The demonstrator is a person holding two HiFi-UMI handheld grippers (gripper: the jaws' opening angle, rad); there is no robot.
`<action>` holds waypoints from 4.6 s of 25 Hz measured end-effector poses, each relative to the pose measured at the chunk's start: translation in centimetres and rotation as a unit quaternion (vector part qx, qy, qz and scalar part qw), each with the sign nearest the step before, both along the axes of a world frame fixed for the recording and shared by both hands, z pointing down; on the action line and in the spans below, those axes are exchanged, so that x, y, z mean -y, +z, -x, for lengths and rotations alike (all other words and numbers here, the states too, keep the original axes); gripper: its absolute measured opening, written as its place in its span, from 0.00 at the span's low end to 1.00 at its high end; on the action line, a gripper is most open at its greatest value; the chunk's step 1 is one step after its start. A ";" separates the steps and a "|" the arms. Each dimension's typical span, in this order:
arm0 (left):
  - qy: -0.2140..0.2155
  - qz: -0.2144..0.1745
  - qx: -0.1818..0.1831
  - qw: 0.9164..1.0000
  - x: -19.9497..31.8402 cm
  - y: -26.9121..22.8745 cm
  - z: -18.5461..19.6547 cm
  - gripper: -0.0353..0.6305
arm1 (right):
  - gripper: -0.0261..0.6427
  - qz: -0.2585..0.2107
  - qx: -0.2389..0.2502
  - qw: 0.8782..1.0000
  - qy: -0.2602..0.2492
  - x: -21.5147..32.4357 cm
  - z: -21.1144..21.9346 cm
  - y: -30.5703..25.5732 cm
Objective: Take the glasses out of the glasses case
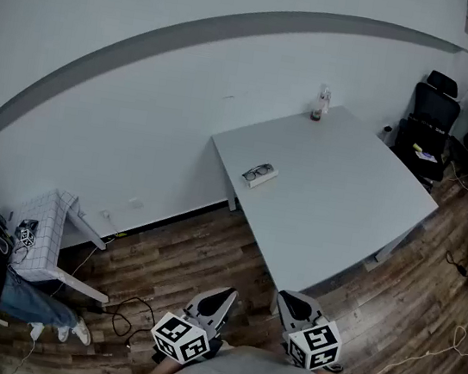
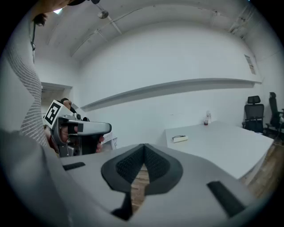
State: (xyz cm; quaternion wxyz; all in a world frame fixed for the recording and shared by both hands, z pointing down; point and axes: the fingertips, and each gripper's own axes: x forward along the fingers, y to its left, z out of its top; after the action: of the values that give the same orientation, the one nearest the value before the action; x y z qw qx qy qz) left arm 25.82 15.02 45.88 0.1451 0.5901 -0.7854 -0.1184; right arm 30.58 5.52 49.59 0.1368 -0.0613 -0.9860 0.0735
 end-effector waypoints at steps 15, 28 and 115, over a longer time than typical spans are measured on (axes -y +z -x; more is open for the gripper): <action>0.003 0.001 0.000 1.000 0.6 0.1 0.7 0.07 | 0.06 0.003 -0.008 1.000 0.006 0.8 0.6 -0.1; -0.007 0.002 0.000 1.000 0.2 0.1 0.7 0.07 | 0.06 0.014 0.029 0.999 -0.017 -0.1 0.9 -1.2; 0.167 -0.002 -0.034 0.985 11.2 -0.1 40.8 0.07 | 0.06 0.005 0.000 0.985 0.172 9.5 38.1 -1.6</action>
State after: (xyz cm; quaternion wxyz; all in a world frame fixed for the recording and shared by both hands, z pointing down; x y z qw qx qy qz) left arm -14.94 3.80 45.74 0.1883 0.7087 -0.6703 -0.1140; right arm -7.47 -4.02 48.01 0.1217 0.1089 -0.9814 0.1010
